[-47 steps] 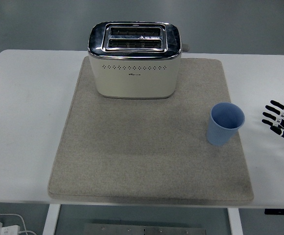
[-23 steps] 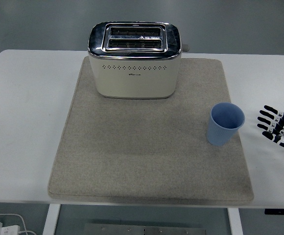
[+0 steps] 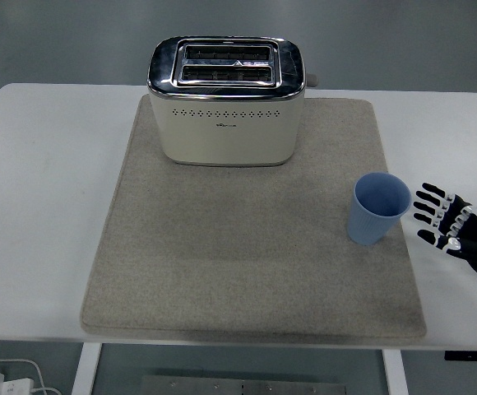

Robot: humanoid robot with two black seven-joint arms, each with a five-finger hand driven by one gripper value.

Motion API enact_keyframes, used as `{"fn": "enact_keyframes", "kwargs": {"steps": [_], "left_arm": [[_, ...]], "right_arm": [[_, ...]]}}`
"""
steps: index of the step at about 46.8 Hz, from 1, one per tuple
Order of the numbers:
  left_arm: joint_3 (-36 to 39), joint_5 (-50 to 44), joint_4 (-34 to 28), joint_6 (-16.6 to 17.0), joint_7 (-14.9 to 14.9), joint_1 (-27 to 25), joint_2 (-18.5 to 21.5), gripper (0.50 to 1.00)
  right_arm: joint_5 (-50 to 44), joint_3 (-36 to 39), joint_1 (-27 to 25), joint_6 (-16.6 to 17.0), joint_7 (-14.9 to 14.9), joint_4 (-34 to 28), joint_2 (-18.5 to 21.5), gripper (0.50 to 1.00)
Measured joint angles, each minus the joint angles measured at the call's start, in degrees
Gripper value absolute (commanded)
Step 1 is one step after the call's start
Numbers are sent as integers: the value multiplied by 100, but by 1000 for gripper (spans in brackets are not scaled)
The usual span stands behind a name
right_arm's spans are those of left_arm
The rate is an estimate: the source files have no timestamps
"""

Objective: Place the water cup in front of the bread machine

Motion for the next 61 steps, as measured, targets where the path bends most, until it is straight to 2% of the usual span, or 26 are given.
{"fn": "enact_keyframes", "kwargs": {"steps": [11,21,35,61], "left_arm": [[0,0,-6,1,0,0,0,1000],[0,0,-6,1,0,-1,0,1000],[0,6,-5,1,0,0,0,1000],[0,2,-11,0,2,-1,0,1000]], "right_arm": [[6,0,-37,-260,0,323,-25,928],[-32,-15,-45,-374,0,356,-2,928],[-161,-12,-34,-751,0,394,53,928],[-326,-97,-38,-1285,0,1046,84,928]]}}
